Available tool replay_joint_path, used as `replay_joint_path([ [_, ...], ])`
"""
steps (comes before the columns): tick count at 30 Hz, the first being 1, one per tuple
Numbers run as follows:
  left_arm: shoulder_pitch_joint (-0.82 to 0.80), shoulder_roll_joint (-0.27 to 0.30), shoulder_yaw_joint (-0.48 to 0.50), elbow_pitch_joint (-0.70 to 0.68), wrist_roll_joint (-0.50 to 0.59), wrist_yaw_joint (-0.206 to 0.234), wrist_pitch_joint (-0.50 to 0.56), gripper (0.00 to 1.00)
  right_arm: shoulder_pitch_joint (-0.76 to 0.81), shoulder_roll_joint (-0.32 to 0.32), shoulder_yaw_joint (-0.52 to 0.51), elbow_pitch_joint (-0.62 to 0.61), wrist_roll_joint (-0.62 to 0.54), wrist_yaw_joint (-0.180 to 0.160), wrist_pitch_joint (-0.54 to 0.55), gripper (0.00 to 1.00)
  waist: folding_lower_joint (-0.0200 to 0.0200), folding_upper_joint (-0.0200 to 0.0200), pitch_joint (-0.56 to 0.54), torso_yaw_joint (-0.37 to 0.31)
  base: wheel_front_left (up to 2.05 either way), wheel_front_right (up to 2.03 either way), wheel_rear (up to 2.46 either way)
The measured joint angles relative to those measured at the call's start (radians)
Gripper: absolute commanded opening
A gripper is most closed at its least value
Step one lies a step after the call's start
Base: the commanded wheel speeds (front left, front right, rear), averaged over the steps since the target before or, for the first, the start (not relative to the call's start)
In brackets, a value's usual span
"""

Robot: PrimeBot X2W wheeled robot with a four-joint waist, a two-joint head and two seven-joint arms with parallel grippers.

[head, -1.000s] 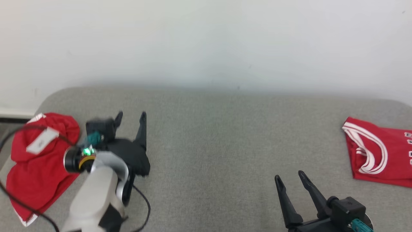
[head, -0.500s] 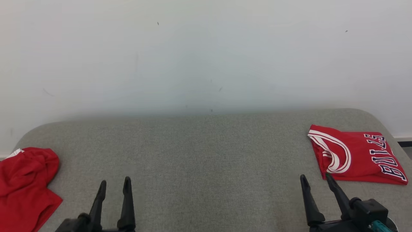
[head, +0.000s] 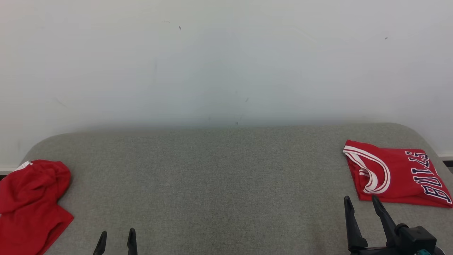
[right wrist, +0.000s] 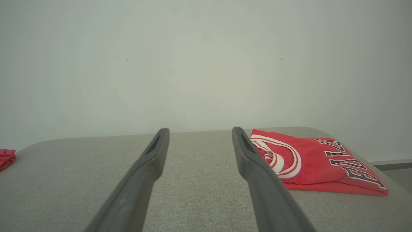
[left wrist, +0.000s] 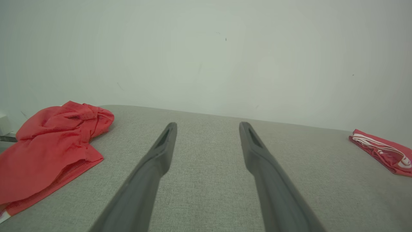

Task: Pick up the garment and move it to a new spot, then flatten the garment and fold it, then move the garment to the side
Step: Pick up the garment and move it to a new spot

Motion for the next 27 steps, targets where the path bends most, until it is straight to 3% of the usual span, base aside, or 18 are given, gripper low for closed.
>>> replay_joint_path([
  [14,0.002,-0.002,0.022,-0.007,0.010,-0.003,0.000,1.00,0.001,0.000,0.020,0.010,0.022,0.000,-0.004,1.00,0.0000,0.0001,-0.002,0.045,0.00,0.00,0.00],
  [27,0.003,0.033,0.040,0.008,0.020,-0.008,0.000,1.00,0.002,0.000,0.061,0.030,0.061,0.000,-0.022,1.00,0.0000,0.0000,0.002,0.183,0.00,0.00,0.00],
])
